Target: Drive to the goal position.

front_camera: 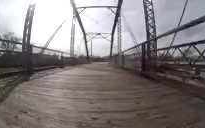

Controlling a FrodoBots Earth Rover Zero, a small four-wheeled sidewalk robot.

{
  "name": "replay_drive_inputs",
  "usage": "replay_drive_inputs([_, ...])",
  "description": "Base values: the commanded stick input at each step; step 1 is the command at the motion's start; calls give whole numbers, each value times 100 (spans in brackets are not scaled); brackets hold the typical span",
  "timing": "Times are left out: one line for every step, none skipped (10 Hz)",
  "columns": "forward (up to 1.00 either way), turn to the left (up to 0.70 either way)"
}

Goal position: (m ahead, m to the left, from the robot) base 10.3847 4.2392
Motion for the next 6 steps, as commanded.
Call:
replay_drive_inputs([100, 0])
replay_drive_inputs([100, 0])
replay_drive_inputs([100, 0])
replay_drive_inputs([100, 0])
replay_drive_inputs([100, 0])
replay_drive_inputs([100, 0])
